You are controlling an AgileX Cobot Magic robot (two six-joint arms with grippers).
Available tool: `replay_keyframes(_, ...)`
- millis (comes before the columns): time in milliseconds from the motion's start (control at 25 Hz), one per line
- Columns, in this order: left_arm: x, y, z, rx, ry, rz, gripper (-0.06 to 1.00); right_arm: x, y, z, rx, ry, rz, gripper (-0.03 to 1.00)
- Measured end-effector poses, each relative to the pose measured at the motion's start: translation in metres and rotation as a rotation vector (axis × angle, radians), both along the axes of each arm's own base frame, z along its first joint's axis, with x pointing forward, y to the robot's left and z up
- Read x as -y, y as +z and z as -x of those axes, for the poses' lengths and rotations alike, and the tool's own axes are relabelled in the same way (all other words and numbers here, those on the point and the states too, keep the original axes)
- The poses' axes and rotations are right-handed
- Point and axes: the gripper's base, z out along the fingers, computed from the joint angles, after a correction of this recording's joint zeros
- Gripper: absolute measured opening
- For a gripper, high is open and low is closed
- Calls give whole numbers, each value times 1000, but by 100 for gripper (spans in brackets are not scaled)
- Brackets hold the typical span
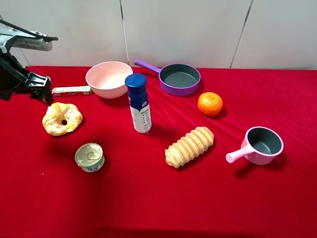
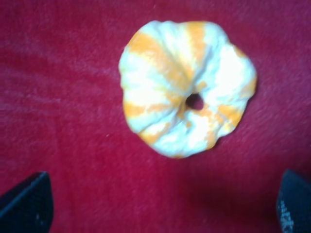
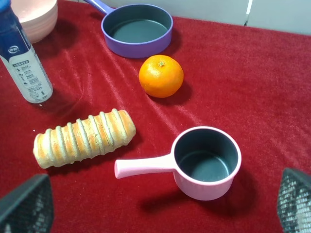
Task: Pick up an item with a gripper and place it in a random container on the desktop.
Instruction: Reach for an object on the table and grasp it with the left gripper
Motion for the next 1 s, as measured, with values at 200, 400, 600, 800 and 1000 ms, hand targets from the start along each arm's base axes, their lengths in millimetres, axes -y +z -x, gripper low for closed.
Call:
replay_keyframes(200, -13, 0, 1, -25, 17, -42, 91, 0, 0, 0, 0, 0, 0, 69)
replay_keyframes(400, -18, 0, 1, -25, 14, -65, 91, 0, 0, 0, 0, 0, -1, 69)
replay_keyframes(600, -21, -4, -4, -30, 0, -73, 91, 0, 0, 0, 0, 0, -1, 69)
replay_keyframes(800, -21, -27, -23, -100, -20, -83, 91, 0, 0, 0, 0, 0, -1, 69)
replay_keyframes(1000, -19, -36, -40, -98, -29, -84, 91, 0, 0, 0, 0, 0, -1, 69)
